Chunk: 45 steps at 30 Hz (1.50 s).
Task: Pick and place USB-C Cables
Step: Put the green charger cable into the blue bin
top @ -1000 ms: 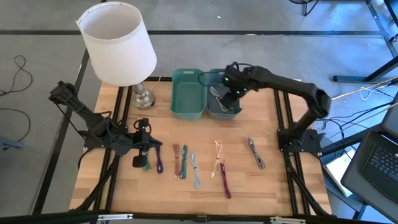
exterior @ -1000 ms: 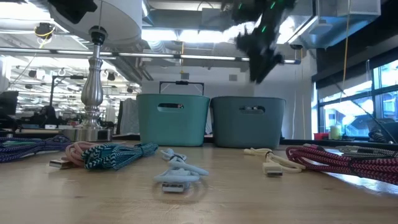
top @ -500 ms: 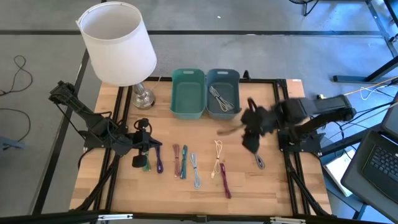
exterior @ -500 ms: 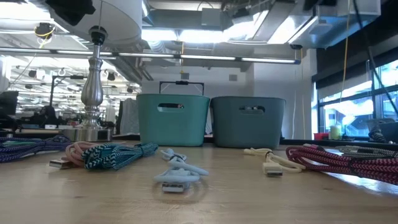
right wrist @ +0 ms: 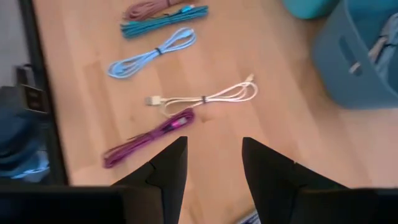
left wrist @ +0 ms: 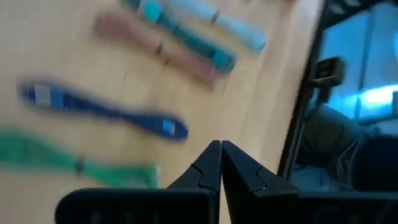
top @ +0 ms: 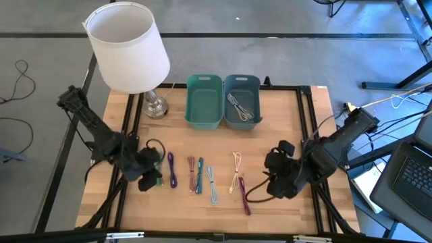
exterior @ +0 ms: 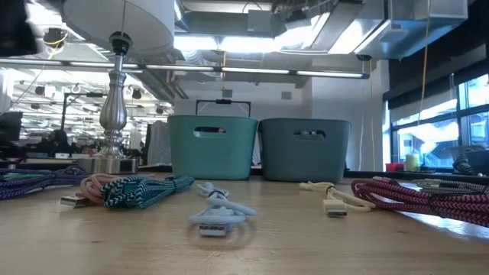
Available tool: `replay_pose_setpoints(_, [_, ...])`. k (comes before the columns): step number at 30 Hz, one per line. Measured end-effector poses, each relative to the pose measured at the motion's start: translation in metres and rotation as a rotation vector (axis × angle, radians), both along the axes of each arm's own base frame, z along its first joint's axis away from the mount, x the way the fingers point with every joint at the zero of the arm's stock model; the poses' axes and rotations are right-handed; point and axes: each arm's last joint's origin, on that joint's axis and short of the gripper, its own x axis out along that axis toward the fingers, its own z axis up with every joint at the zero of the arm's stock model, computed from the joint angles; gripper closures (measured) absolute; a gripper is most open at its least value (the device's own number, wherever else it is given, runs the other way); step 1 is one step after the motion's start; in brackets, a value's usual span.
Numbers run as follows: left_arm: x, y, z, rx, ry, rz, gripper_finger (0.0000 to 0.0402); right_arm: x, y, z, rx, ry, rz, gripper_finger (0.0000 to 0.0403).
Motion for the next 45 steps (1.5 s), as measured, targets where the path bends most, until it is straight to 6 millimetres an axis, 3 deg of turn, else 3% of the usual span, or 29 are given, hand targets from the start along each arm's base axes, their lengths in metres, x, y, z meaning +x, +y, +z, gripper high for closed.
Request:
replay_pose_setpoints(6, [-0.004,-0.024,-0.028,-0.029,0.121,0.343,0.0398,-0.001,-0.002,-0.009,-0.116,0.063,-0.012,0.0247])
replay_pose_setpoints(10, [-0.005,-0.021,-0.047,0.086,0.156,0.574,0.0398,-0.001,-0.004,-0.009,-0.170,0.051,-0.019,0.0247])
replay_pose_setpoints(15, [-0.008,-0.011,-0.063,0.204,0.328,0.767,0.0398,-0.003,-0.006,-0.009,-0.221,0.047,-0.028,0.0247])
replay_pose_setpoints(20, [0.000,-0.011,-0.072,0.255,0.410,0.743,0.0378,-0.002,-0.007,-0.008,-0.238,0.030,-0.034,0.0247])
replay_pose_setpoints(27, [0.008,-0.005,-0.076,0.214,0.527,0.768,0.0291,-0.002,-0.007,-0.008,-0.252,0.018,-0.039,0.0247])
replay_pose_setpoints(32, [0.015,0.000,-0.076,0.219,0.475,0.789,0.0248,-0.002,-0.007,-0.008,-0.264,0.005,-0.044,0.0247])
replay_pose_setpoints(37, [0.029,0.000,-0.081,0.202,0.396,0.774,0.0241,-0.002,-0.007,-0.008,-0.263,0.003,-0.045,0.0247])
replay_pose_setpoints(45, [0.038,0.002,-0.101,0.238,0.536,0.775,0.0249,-0.002,-0.007,-0.008,-0.262,0.003,-0.045,0.0247])
